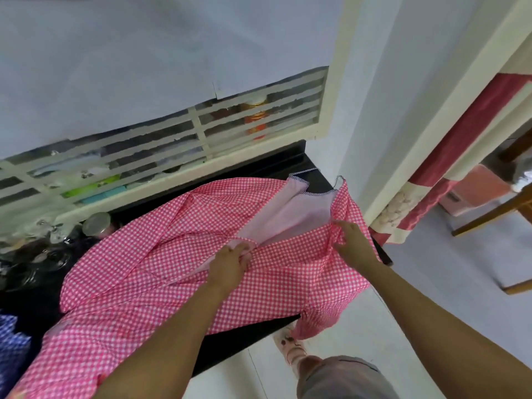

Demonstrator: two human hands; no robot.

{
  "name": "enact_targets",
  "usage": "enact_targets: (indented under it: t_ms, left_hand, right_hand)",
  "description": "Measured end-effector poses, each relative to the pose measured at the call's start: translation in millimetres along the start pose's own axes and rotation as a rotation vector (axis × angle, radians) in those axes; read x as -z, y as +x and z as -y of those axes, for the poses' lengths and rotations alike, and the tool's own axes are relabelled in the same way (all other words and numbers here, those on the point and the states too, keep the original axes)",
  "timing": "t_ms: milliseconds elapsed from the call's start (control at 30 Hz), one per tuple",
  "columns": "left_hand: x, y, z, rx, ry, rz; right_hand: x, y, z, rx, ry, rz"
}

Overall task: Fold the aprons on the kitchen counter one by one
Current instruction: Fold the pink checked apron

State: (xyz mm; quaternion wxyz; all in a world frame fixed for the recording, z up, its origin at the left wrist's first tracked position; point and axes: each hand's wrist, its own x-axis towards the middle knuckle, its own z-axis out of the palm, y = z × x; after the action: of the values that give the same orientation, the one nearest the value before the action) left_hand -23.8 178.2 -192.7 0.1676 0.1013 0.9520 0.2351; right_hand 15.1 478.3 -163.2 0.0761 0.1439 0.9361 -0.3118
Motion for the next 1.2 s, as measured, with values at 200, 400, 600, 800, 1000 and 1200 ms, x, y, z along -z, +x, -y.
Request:
enact_targets:
  t_ms: [200, 400, 600, 800, 1000, 1200]
  left_hand:
    - [-11, 12, -7, -0.016, -0.006, -0.067]
    - [-18, 14, -9, -0.121, -0.162, -0.076]
    - [-22, 18, -8, -0.145, -0.051, 0.009]
    - [3, 11, -9, -0.123, -0.136, 0.041]
    - [58, -13, 13, 0.079, -0.100, 0.288]
    - [67, -22, 32, 0.332, 0.292, 0.633]
  right_hand:
    - [-15, 31, 6, 0.030, -0.009, -0.056]
    - [-4, 52, -9, 0.443, -0.185, -0.097]
    - [10, 56, 10, 0.515, -0.512, 0.234]
    - [30, 63, 35, 0.616, -0.360, 0.460]
    - [42, 118, 28, 0.474, -0.596, 0.398]
    - [36, 140, 10, 0.175, -0.304, 0.300]
